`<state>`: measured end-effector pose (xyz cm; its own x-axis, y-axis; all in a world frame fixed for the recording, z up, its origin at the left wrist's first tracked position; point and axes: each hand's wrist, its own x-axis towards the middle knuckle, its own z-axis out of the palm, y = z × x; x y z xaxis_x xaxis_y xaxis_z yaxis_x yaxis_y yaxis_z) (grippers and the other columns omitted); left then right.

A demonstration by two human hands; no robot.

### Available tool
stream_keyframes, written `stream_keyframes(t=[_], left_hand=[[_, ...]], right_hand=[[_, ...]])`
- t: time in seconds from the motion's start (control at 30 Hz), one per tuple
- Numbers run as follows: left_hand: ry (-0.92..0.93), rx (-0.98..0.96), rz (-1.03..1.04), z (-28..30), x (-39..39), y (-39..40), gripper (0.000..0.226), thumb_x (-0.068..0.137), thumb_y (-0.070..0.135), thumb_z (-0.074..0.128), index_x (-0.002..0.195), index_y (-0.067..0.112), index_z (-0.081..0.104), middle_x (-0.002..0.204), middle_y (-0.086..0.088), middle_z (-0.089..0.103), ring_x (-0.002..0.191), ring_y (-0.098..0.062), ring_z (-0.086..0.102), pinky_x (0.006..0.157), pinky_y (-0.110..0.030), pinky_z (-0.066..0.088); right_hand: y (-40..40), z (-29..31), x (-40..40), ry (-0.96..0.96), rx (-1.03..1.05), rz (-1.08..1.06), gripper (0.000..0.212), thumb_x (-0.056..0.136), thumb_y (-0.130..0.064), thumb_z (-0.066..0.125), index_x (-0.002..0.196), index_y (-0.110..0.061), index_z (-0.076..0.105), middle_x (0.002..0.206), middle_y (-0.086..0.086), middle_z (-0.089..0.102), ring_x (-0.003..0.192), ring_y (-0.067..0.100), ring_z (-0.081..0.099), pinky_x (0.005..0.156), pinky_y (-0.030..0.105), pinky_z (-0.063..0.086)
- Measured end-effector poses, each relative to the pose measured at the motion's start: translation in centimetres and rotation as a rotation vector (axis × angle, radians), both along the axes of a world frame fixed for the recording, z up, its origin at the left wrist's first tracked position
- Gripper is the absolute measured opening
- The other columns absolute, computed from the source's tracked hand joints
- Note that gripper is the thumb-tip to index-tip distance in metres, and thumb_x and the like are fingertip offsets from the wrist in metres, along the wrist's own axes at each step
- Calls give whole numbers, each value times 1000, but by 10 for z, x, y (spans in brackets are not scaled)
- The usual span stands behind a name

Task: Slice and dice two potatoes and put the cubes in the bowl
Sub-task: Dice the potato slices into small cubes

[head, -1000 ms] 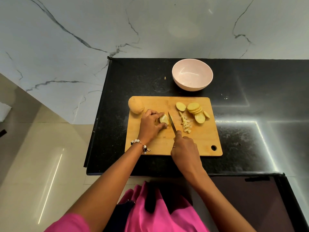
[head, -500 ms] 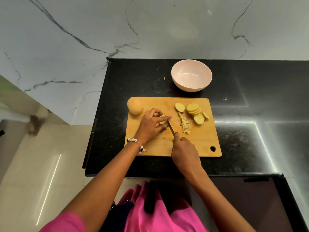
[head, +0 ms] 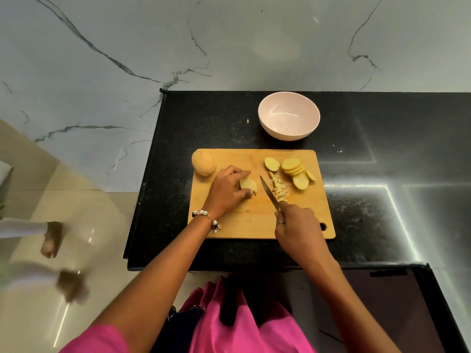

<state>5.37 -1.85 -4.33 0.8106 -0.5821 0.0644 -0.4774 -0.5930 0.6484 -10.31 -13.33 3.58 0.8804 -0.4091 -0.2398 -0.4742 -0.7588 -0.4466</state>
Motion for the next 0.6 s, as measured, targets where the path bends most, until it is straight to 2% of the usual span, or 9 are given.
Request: stream_keyframes(t=[0.1, 0.17, 0.27, 0.37, 0.53, 0.6], left_hand=[[-31, 47, 62, -1, -9, -6, 79, 69, 50, 75, 137, 18, 47, 120, 0, 55, 109, -18, 47, 90, -34, 41], [-62, 87, 119, -3, -14, -12, 86, 68, 55, 73, 139, 19, 42, 121, 2, 54, 110, -18, 46, 89, -37, 41], [-47, 33, 180, -5, -16, -14, 87, 68, 52, 74, 140, 18, 39, 115, 4, 57, 106, -18, 49, 87, -39, 42], [-34, 0, 200, -7, -15, -15, 88, 68, 52, 75, 141, 18, 38, 111, 5, 58, 103, -18, 50, 86, -40, 44], [21, -55, 130, -8, -13, -5, 91, 62, 61, 69, 138, 16, 44, 117, -1, 55, 107, -18, 49, 90, -36, 43], [57, -98, 105, -7, -11, 3, 77, 68, 44, 76, 133, 11, 52, 120, -5, 52, 110, -17, 50, 95, -27, 43]], right_hand=[[5, -10, 4, -15, -5, -37, 18, 96, -20, 40, 102, -10, 53, 93, 16, 63, 84, 38, 58, 60, 32, 32], [6, -11, 3, -32, 3, -54, 22, 97, -20, 40, 108, -8, 55, 95, 17, 64, 86, 38, 58, 62, 33, 35], [6, -9, 3, -73, 29, -71, 30, 98, -18, 40, 120, -4, 56, 101, 19, 66, 93, 39, 59, 70, 38, 43], [5, -8, 4, -93, 59, -61, 32, 98, -18, 41, 122, -2, 55, 100, 19, 66, 91, 38, 59, 72, 40, 47], [11, -10, 10, -171, 83, 3, 33, 98, -18, 43, 125, -3, 54, 101, 16, 67, 89, 32, 61, 75, 41, 49], [14, -18, 15, -163, 43, 46, 36, 99, -19, 41, 131, -4, 50, 101, 16, 66, 91, 33, 60, 74, 40, 49]])
